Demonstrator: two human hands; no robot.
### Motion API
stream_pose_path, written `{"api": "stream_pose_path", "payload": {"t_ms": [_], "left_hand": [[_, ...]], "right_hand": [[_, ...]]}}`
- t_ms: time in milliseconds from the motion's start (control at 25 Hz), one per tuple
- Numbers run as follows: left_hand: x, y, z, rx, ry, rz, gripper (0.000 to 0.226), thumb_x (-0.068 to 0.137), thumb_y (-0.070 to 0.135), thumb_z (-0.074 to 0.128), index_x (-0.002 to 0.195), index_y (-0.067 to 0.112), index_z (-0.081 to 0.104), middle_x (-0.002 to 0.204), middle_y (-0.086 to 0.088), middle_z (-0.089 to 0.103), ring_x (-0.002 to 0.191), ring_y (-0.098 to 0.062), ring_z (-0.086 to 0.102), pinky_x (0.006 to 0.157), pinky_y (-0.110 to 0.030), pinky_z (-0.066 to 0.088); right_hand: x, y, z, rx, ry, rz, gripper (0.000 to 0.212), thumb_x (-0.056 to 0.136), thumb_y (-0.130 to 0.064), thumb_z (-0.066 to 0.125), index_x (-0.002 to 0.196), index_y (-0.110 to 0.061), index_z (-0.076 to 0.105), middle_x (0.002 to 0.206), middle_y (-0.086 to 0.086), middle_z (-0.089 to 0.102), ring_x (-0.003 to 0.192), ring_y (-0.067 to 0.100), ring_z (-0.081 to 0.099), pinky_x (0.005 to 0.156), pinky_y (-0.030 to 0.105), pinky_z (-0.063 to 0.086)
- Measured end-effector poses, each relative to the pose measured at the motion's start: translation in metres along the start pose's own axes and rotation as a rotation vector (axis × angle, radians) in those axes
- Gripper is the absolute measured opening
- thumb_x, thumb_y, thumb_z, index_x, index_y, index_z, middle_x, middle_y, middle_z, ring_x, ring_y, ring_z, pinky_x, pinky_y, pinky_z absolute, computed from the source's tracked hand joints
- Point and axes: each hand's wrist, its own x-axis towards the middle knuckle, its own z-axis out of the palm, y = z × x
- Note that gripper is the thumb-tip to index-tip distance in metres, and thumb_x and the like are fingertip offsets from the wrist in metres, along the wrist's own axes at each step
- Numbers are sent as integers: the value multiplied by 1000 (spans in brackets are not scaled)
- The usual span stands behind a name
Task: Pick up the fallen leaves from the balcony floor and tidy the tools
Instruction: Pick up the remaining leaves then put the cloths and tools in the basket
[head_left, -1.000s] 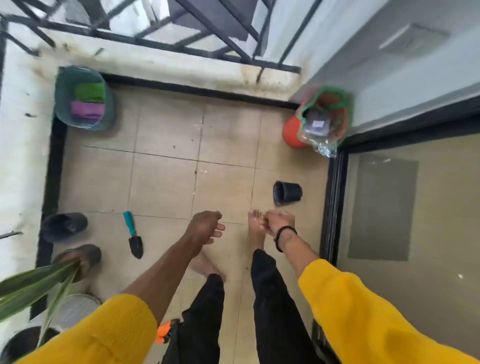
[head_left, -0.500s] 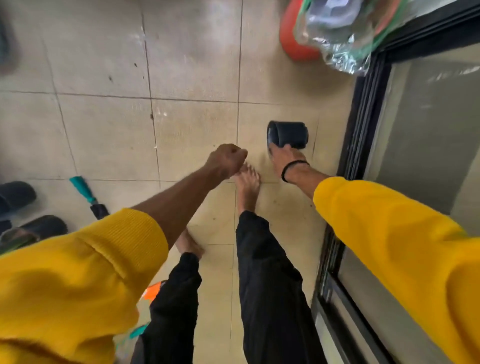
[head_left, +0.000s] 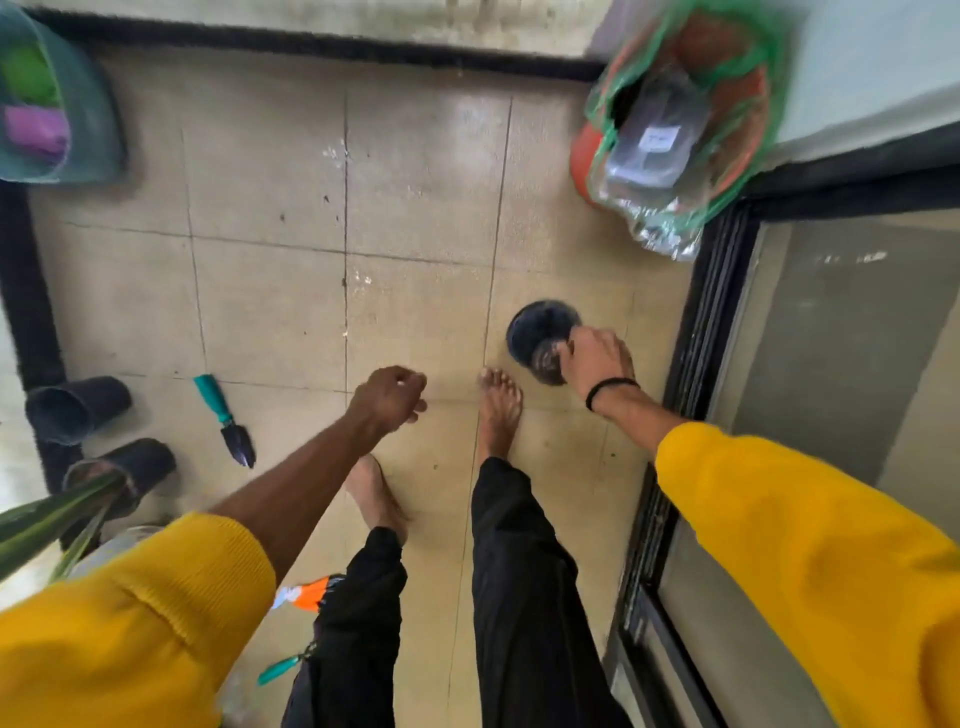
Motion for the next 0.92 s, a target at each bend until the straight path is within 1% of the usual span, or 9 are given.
{"api": "stream_pose_path", "payload": {"t_ms": [120,200,360,520,600,680,760,840,920], "left_hand": [[-65,23,-30,-105,38,4,32,102,35,52,118,10,64,97,-12,76,79,-23,69,64,-27,45],[-114,40,-51,-186,47,3,31,102,35,52,118,11,64,99,-13,76,79,-23,69,61,-27,43],[-214,65,-98,-427,134,92,29,101,37,51,119,18,63,104,-10,73,80,-21,65,63,-27,45],[-282,41,-154,-762,141,88,20,97,43,54,106,29,65,114,-14,68,89,-21,62,73,-33,47],[-307,22,-183,-981,148,69,22,96,38,57,104,22,69,107,-16,68,83,-20,61,66,-28,49],[-334,-2,-213,-1150,139,68,25,98,29,59,109,12,73,95,-12,71,74,-20,64,53,-25,50],[-357,-35,-244,-1283,175,57,22,97,28,61,103,10,72,88,-11,71,71,-21,65,50,-24,51],[-373,-75,-273,-1449,198,40,15,97,26,60,95,13,68,81,-8,67,68,-21,64,50,-24,50],[-378,-112,-295,-1600,237,-6,11,97,25,59,94,16,65,79,-7,65,68,-21,63,50,-24,51]], "right_hand": [[-59,-30,-74,184,36,-63,9,87,-27,66,85,-19,66,86,9,71,83,31,66,69,34,54],[-105,-55,-128,296,37,-102,12,82,-19,69,73,-20,62,73,-2,68,72,21,65,65,30,53],[-191,-111,-222,370,18,-258,11,77,-15,68,73,-20,60,66,-8,66,64,8,64,63,28,53],[-272,-199,-297,312,44,-392,26,76,-19,72,79,-19,46,64,-3,59,59,11,56,55,24,42],[-300,-247,-317,263,33,-480,29,78,-20,73,85,-23,45,64,-5,61,60,3,58,54,19,41],[-320,-290,-322,242,-13,-538,33,79,-23,76,95,-28,48,66,-6,68,65,-1,64,60,19,50],[-334,-342,-318,208,-91,-582,30,79,-26,78,101,-29,57,70,-3,73,66,5,69,68,31,59],[-344,-397,-303,169,-200,-623,17,80,-25,78,94,-24,67,73,0,75,66,15,73,67,44,62],[-338,-441,-278,85,-279,-674,18,76,-35,77,90,-25,70,74,1,75,66,20,74,65,47,62]]}}
